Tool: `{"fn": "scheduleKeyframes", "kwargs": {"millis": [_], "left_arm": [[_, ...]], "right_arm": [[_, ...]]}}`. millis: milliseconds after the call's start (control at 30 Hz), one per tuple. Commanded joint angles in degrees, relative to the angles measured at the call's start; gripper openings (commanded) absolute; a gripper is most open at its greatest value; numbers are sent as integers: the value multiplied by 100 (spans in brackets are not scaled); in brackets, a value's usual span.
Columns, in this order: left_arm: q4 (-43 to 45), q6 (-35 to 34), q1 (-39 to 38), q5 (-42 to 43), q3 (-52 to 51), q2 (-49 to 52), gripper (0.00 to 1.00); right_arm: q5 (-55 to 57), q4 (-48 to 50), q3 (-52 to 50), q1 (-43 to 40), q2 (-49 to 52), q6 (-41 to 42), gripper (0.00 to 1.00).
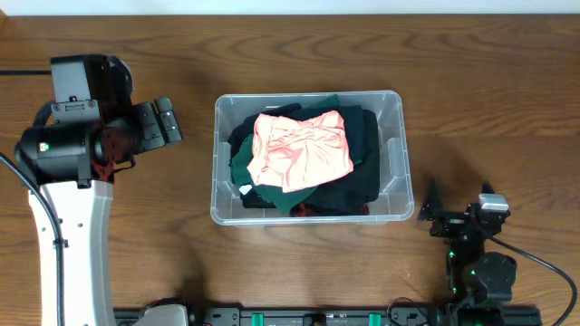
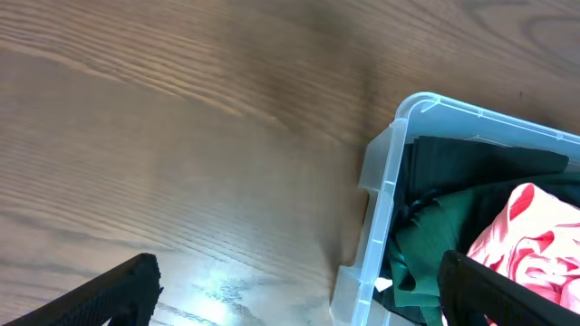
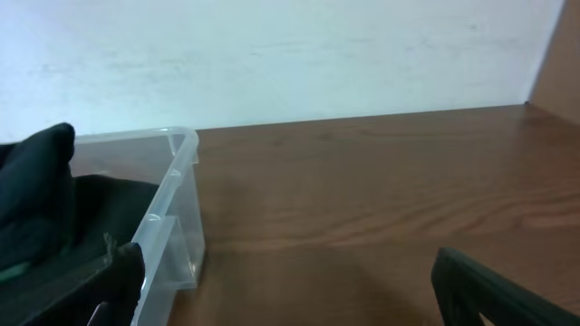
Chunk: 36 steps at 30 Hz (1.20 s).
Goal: Pack container
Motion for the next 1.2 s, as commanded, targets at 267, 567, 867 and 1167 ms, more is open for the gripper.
{"fn": "scheduleKeyframes", "kwargs": {"millis": [267,567,867,1167], "left_arm": [[4,-26,24,-26,70,2,98],[0,-26,-2,-26,63,-101,98],[92,13,-96,-632,28,-1370,98],[2618,275,-94,-667,-1152,-2765,98]], "right_arm": [[-39,4,-26,-48,-33,-101,99],[-37,4,-26,-48,-33,-101,99],[-37,4,-26,-48,-33,-101,99],[-37,4,-26,-48,-33,-98,99]]}}
